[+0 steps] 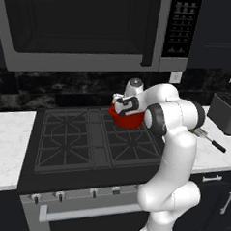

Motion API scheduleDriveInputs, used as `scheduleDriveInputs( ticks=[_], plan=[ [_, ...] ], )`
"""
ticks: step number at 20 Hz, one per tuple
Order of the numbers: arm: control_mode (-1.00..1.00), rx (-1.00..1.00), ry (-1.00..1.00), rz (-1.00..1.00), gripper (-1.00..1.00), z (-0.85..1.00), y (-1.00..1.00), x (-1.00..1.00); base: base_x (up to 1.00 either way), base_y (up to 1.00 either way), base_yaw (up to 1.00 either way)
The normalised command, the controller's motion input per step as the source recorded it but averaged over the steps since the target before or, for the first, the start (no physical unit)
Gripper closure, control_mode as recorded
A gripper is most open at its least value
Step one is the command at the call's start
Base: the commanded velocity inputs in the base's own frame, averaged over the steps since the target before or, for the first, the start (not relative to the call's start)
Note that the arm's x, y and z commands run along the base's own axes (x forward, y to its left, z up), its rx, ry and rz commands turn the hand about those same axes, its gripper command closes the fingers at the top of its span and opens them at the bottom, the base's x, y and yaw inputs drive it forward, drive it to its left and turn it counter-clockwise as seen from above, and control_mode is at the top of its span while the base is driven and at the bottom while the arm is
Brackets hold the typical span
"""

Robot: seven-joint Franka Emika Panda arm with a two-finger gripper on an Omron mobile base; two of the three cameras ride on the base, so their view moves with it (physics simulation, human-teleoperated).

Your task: Put the potato and avocado in the pot. Retrieve the spatula and lightly stir the vegetables in the pot.

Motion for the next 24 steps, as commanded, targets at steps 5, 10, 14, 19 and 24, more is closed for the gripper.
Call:
scheduleDriveInputs(
  ticks=[5, 10, 14, 19, 24],
  plan=[
    [-1.00, 0.00, 0.00, 0.00, 1.00, -0.09, 0.00, 0.08, 0.00, 0.00, 0.00],
    [-1.00, 0.00, 0.01, 0.00, -1.00, -0.03, 0.00, 0.00, 0.00, 0.00, 0.00],
    [-1.00, 0.00, 0.00, 0.00, -1.00, 0.00, 0.00, -0.01, 0.00, 0.00, 0.00],
    [-1.00, 0.02, 0.00, 0.00, -1.00, 0.02, 0.00, 0.00, 0.00, 0.00, 0.00],
    [-1.00, 0.05, 0.00, 0.00, -1.00, 0.16, 0.00, 0.00, 0.00, 0.00, 0.00]
  ],
)
